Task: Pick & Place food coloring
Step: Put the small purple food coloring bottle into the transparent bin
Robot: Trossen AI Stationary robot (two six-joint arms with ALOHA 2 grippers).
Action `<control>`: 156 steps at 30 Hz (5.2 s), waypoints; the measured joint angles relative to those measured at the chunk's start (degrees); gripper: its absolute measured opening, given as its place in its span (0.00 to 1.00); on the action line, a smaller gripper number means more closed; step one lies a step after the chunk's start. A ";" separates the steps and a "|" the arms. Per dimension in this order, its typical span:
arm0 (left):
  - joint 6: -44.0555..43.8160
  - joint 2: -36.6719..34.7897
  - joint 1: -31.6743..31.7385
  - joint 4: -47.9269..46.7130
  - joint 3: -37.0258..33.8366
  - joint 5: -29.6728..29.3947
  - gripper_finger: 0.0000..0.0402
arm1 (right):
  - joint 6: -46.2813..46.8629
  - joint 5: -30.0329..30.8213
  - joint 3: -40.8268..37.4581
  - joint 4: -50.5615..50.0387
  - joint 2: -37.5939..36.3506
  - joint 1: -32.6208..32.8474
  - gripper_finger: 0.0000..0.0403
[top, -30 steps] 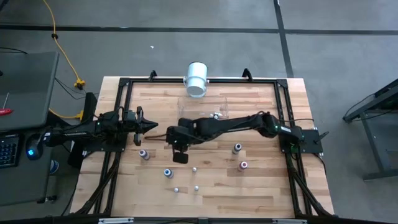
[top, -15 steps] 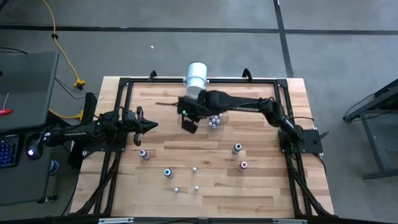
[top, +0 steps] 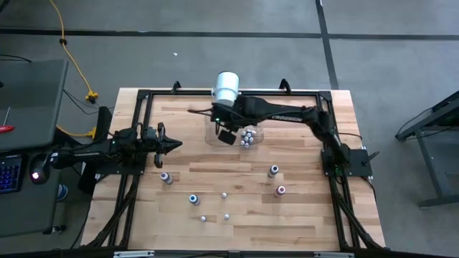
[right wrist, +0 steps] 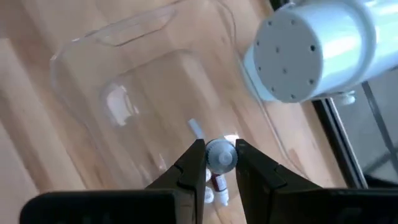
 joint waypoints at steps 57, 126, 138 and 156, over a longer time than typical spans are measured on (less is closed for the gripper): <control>2.62 0.01 -0.02 0.00 0.00 0.02 0.00 | 31.79 -6.04 -38.81 34.70 -7.17 -9.00 0.15; 2.60 0.00 -0.01 0.00 0.00 0.01 0.00 | 24.39 -6.28 -32.37 26.83 -3.64 -6.96 0.15; 2.60 0.00 0.00 0.00 0.00 0.00 0.00 | 27.34 -4.98 -32.37 24.05 -3.64 -9.34 0.15; 2.60 0.02 0.00 -0.01 0.00 0.00 0.00 | 32.26 -7.78 -36.35 27.21 -3.69 -9.64 0.16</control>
